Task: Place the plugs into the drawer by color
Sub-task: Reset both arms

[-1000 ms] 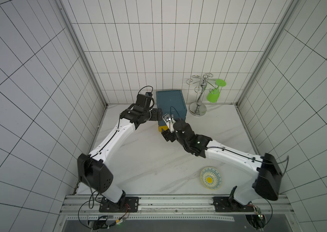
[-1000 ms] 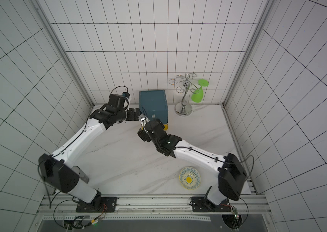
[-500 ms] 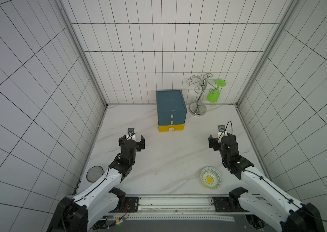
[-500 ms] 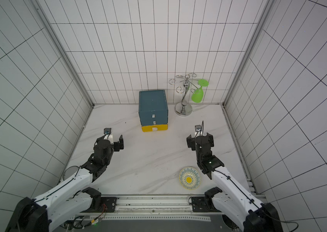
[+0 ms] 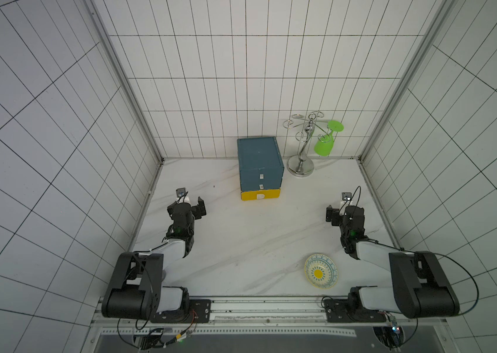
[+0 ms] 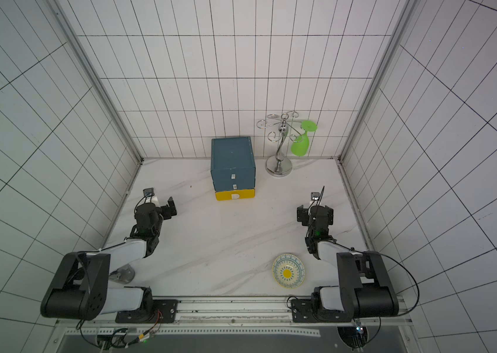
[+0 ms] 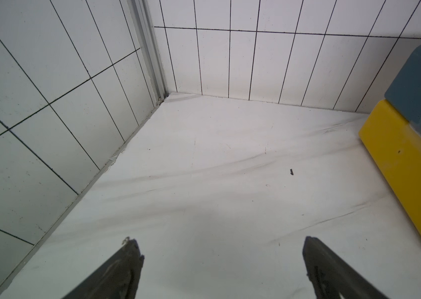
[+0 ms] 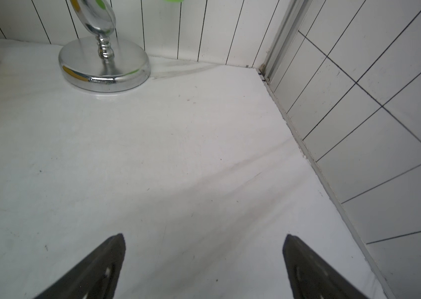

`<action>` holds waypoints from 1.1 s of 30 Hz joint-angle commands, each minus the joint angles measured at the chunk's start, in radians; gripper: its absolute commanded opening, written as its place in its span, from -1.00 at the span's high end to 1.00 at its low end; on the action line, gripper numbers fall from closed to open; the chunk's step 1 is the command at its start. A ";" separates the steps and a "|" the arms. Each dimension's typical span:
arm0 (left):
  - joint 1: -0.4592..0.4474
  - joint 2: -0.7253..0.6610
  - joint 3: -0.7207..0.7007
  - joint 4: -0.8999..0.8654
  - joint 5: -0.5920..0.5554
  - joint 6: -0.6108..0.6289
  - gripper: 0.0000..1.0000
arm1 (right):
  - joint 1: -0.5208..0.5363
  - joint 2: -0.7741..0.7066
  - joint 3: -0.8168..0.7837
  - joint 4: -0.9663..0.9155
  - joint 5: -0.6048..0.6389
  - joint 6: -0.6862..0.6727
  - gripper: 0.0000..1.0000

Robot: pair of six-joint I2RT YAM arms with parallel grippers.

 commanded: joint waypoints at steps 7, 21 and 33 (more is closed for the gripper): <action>0.013 0.062 0.089 -0.064 0.177 0.033 -0.98 | -0.143 0.158 0.032 0.169 -0.193 0.065 -0.98; 0.100 0.237 -0.029 0.377 0.216 -0.011 -0.95 | -0.156 0.149 0.058 0.103 -0.168 0.097 -0.99; 0.098 0.191 0.030 0.180 0.186 -0.022 -0.97 | -0.156 0.151 0.058 0.104 -0.170 0.097 -0.98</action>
